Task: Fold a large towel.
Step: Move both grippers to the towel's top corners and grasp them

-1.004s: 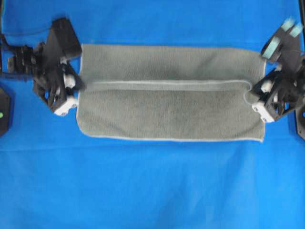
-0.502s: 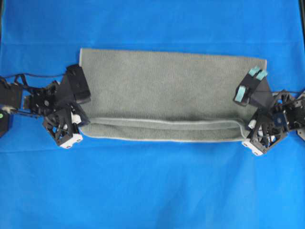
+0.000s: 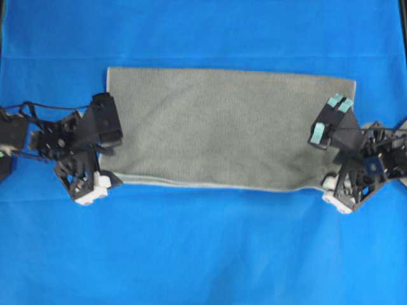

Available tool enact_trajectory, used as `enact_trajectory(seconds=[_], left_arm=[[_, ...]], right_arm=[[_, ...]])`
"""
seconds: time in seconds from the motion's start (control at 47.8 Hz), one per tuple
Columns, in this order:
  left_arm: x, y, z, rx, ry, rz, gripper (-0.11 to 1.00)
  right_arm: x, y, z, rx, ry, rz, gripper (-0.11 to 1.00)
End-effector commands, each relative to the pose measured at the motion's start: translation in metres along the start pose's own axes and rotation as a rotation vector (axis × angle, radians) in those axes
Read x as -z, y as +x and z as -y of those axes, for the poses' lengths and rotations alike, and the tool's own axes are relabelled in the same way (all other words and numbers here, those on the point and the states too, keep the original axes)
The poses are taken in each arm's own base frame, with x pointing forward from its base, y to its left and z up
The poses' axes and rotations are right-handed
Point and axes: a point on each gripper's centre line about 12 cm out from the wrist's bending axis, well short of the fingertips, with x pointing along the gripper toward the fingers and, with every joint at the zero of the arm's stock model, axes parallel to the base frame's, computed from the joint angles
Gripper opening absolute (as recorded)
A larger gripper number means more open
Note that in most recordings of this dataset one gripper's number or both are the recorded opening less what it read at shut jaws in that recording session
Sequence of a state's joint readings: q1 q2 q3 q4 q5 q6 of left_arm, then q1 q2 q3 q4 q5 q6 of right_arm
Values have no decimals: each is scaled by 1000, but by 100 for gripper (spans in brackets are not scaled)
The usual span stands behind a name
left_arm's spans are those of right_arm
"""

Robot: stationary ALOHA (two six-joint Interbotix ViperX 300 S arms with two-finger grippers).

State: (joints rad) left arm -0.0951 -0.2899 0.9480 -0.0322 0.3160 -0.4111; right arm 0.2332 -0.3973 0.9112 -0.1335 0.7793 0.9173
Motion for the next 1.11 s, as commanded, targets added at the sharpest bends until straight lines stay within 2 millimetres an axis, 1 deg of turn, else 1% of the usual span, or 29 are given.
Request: enact_trajectory(seconds=[0.0,0.084,0.126,0.188,0.272,0.314,0.377,0.418,0.481,0.565,0.607,0.649,0.774,0.921,1.025,1.088], left_arm=[[-16,-22,6,18,25,53,82],[-25,-40,3,21,54,99,80],[-32,-49,-2,16,75,139,79],[-38,-56,-12,-3,94,185,79],[-49,-57,-35,-61,112,234,79],[-54,-57,-46,-90,116,253,79],[-61,-55,-62,-132,126,274,79],[-64,-52,-74,-162,133,279,79],[-68,-45,-90,-203,142,279,79],[-68,-29,-111,-248,163,256,79],[-68,-22,-119,-265,170,243,79],[-66,-11,-130,-283,180,216,79],[-66,11,-151,-316,210,175,79],[-65,31,-173,-345,212,154,79],[-64,38,-182,-355,222,134,78],[-63,42,-184,-357,244,117,76]], right_arm=[[-11,-27,-6,-5,-21,49,64],[-19,-46,-1,31,-49,99,65],[-24,-53,2,52,-61,128,65],[-31,-59,12,101,-74,178,65],[-47,-59,36,202,-46,248,65],[-56,-55,49,249,-13,265,65],[-63,-44,63,306,13,267,65],[-66,-37,71,330,14,264,65],[-70,-21,81,353,8,247,65],[-72,-2,93,343,21,232,64],[-72,7,99,334,28,226,64],[-71,15,105,326,39,219,64],[-65,37,130,332,77,194,64],[-61,53,153,344,91,177,64],[-62,57,164,359,84,177,64],[-64,61,166,358,78,176,64]])
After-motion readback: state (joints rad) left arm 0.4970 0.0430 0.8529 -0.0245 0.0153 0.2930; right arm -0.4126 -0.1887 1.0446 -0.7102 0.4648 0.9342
